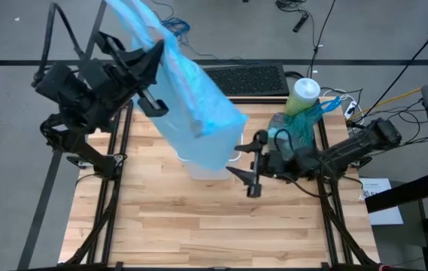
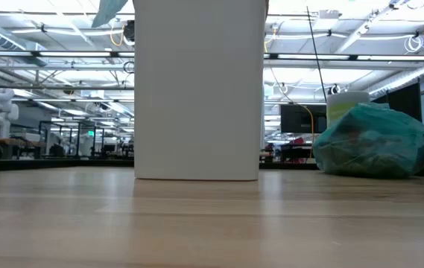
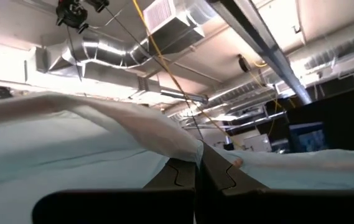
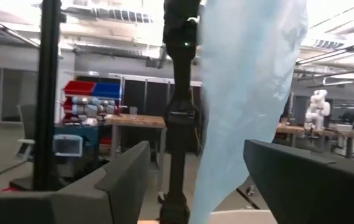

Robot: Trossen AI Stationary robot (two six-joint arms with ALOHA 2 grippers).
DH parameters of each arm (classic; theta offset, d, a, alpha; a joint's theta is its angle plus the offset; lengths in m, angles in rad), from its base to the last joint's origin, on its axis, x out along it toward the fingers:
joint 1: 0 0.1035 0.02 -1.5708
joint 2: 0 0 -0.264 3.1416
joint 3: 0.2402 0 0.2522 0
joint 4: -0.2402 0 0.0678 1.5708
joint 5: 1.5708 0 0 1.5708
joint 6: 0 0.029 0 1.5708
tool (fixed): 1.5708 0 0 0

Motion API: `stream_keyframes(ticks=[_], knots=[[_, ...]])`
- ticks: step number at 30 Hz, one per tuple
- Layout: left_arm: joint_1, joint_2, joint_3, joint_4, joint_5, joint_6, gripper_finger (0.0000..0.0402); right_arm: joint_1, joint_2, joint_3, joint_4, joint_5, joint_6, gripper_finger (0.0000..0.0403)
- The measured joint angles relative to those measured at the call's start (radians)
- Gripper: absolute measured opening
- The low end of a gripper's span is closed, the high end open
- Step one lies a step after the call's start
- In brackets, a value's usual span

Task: Place trash/remove bag and relplace
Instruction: Put the new blue trash bag inside the white trash bin

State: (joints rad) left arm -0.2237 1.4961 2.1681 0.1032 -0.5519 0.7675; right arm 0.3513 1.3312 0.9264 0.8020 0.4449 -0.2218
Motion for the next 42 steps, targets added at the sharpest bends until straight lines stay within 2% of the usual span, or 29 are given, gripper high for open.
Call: stream_keyframes(ticks=[5,8,10,14,15,19,24,30,35,39,42], knots=[[0.02,0.004,0.0,0.022,0.029,-0.012,0.0,-0.055,0.06,0.109,-0.099,-0.002,0.035,0.0245],[0.029,0.004,0.0,0.024,0.044,-0.036,0.0,-0.08,0.083,0.171,-0.211,0.001,0.041,0.0212],[0.029,0.004,0.0,0.022,0.059,-0.063,0.0,-0.092,0.087,0.204,-0.27,0.008,0.036,0.0163],[0.028,0.004,0.005,0.009,0.103,-0.126,0.0,-0.111,0.081,0.243,-0.345,0.059,-0.003,0.0031],[0.027,0.003,0.005,-0.002,0.123,-0.153,0.0,-0.117,0.08,0.243,-0.356,0.073,-0.009,0.0017],[0.028,0.004,0.006,-0.045,0.193,-0.26,0.0,-0.157,0.079,0.244,-0.428,0.085,0.05,0.0011],[0.028,0.014,0.006,-0.058,0.231,-0.327,0.0,-0.209,0.079,0.244,-0.554,0.081,0.151,0.0001],[0.028,0.032,0.005,-0.121,0.236,-0.374,0.0,-0.248,0.079,0.244,-0.718,0.08,0.259,0.0],[0.028,0.045,0.005,-0.127,0.235,-0.396,0.0,-0.225,0.079,0.244,-0.799,0.078,0.292,0.0001],[0.028,0.046,0.005,-0.157,0.21,-0.396,0.0,-0.176,0.073,0.243,-0.814,0.078,0.242,0.0021],[0.028,0.046,0.005,-0.175,0.185,-0.397,0.0,-0.145,0.053,0.243,-0.813,0.077,0.216,0.0058]])
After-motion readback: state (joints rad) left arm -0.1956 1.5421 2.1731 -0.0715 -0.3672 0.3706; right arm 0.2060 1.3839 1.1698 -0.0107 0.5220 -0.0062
